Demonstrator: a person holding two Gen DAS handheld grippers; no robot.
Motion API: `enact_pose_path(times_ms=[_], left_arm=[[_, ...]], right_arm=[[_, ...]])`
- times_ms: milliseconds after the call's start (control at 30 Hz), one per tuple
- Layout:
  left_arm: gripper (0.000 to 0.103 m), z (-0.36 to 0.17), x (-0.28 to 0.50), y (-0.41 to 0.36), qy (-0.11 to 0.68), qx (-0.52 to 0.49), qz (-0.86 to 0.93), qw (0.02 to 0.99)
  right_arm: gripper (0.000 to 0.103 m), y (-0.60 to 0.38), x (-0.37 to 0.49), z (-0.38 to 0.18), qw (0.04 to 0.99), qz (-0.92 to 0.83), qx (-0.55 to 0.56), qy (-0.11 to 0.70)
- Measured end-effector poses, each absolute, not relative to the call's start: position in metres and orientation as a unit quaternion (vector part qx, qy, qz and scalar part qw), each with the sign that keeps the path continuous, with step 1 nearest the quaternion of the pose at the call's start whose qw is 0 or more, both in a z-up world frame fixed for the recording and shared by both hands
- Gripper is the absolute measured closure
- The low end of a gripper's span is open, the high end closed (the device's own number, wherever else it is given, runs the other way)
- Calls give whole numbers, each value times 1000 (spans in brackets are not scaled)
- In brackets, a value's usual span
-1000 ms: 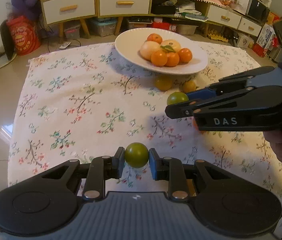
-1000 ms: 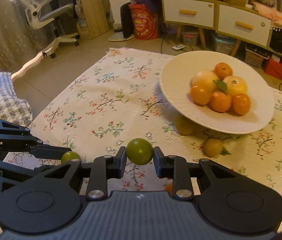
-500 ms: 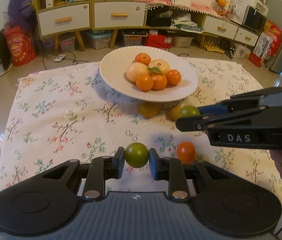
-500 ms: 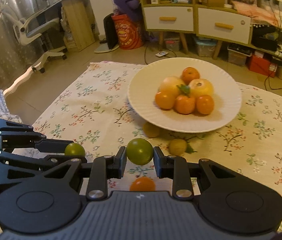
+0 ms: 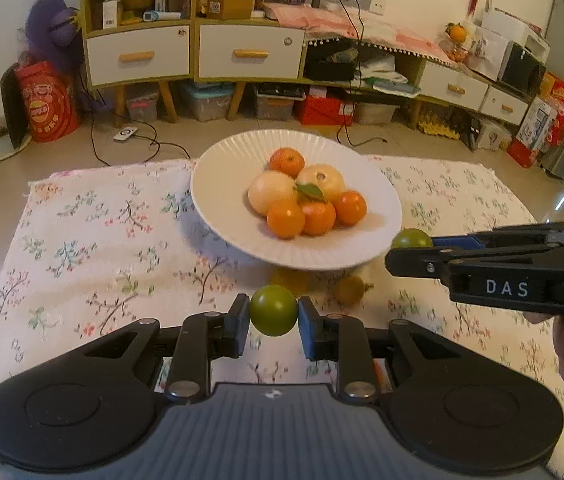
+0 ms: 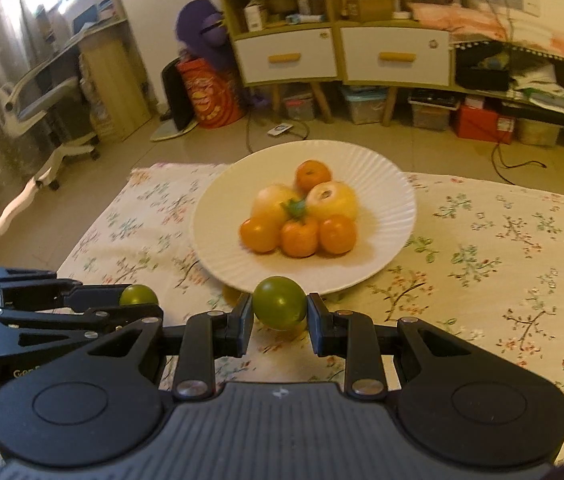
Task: Organize fruits
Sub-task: 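Carry the lime in the left tool while the right tool carries its lime over the plate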
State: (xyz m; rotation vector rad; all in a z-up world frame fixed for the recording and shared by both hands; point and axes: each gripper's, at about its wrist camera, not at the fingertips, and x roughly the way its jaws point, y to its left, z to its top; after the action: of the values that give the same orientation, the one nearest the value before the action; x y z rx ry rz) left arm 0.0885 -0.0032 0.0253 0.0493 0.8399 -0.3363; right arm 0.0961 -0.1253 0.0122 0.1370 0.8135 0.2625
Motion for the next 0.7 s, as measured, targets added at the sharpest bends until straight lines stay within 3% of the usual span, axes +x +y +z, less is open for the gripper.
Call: enact_pose_path(times_ms=[400,700], left_arm=[[100,23,128,-5,390,-39,-122,912],[100,19,155,-14,387,-33,-106,915]], right_arm=[[78,-148,119,6,918,74,95,379],[77,-154,136,0,922,62,87,373]])
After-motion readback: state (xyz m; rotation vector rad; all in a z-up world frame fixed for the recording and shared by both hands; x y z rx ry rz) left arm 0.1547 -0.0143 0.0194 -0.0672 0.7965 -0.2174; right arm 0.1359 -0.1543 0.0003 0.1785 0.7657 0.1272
